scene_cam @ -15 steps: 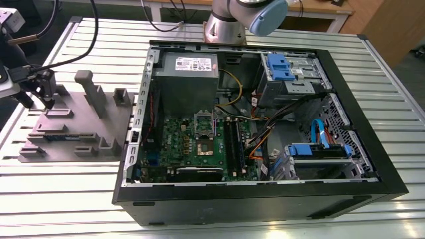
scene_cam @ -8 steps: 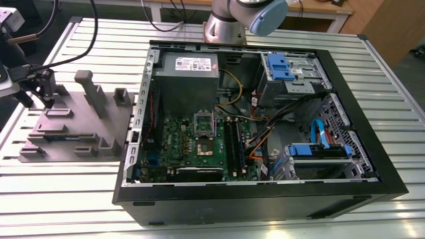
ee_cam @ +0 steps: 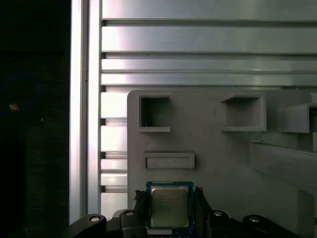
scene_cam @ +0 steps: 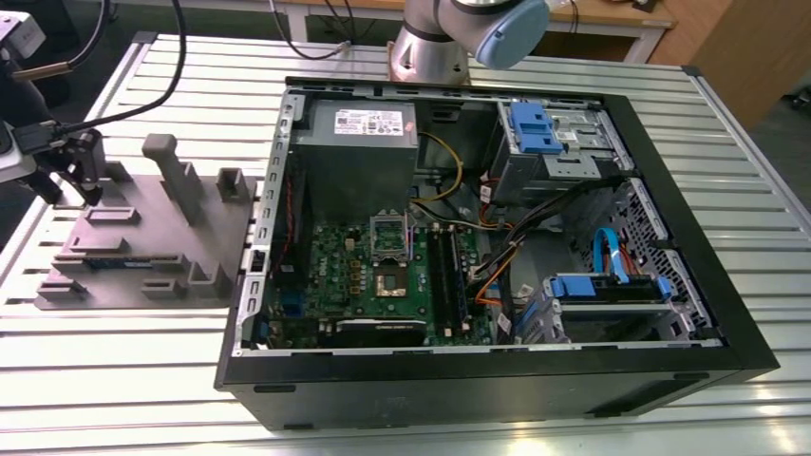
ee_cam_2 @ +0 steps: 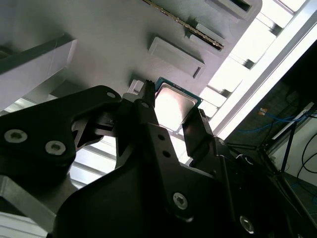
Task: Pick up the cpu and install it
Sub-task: 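Pick up the cpu and move it towards the insertion slot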
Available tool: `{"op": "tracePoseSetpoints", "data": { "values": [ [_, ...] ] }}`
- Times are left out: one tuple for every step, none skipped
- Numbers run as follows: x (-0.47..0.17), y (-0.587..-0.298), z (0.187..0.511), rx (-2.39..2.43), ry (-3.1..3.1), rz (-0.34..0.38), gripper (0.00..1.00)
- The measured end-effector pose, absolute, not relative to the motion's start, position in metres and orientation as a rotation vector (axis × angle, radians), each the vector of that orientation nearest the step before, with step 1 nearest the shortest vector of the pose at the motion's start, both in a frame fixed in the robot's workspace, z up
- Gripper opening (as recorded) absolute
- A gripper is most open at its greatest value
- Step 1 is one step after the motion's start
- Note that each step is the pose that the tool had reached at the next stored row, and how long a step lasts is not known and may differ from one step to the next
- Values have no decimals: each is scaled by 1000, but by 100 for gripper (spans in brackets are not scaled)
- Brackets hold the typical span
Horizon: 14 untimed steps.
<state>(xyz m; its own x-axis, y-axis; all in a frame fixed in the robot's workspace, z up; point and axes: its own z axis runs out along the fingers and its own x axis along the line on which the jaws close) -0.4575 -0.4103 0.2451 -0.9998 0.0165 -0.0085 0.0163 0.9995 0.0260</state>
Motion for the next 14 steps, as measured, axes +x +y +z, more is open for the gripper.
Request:
{"op": "tracePoseSetpoints", "data": {
  "values": [
    [-457, -410, 245, 26, 3133, 41, 47],
    [-457, -410, 245, 26, 3132, 41, 47],
    [-457, -410, 246, 26, 3133, 41, 47],
    [-457, -410, 246, 26, 3133, 41, 47],
    [-457, -410, 246, 26, 3133, 41, 47],
    [-457, -410, 246, 26, 3132, 41, 47],
    [-457, -410, 247, 26, 3133, 41, 47],
    [-457, -410, 247, 26, 3133, 41, 47],
    [-457, -410, 247, 26, 3133, 41, 47],
    [-457, -410, 247, 26, 3133, 41, 47],
    [-457, -410, 247, 26, 3133, 41, 47],
    [-457, -410, 248, 26, 3133, 41, 47],
    [-457, -410, 248, 26, 3133, 41, 47],
    [-457, -410, 248, 26, 3133, 41, 47]
  ]
}}
